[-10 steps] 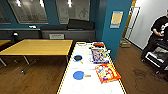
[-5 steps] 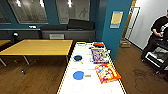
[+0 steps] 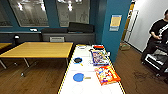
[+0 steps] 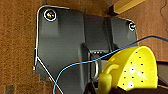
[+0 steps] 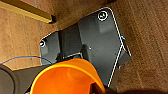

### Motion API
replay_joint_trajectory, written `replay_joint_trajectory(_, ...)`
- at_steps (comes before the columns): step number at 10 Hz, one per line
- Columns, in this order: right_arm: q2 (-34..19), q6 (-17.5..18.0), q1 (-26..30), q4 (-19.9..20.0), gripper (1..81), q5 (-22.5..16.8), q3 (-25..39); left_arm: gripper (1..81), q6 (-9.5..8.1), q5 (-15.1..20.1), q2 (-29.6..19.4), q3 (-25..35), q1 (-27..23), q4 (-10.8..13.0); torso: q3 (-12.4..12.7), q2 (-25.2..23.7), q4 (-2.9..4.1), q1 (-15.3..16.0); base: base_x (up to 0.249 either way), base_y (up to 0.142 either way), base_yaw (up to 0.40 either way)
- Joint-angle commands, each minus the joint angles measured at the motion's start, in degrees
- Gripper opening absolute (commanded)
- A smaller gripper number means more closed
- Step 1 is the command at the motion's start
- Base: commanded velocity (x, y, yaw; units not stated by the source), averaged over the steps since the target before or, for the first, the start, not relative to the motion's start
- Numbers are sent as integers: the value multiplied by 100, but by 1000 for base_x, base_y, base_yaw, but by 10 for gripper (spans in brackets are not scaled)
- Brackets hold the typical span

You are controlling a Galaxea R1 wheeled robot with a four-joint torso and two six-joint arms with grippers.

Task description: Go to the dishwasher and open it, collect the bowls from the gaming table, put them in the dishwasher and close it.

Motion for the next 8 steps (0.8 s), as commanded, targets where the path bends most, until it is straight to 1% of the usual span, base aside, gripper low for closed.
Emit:
replay_joint_trajectory(1,-171,-30,145,-142,10,-335,-14,10,26,242,-71,-18,-134,90,2,0,0,0,0,0,0)
replay_joint_trajectory(4,-5,-30,110,-177,10,-335,-242,10,44,234,-1,-123,-64,81,-4,4,0,7,-98,0,0)
replay_joint_trajectory(8,190,-30,12,-274,10,-335,-533,10,62,198,333,-704,24,90,-2,-2,0,-6,-168,0,0)
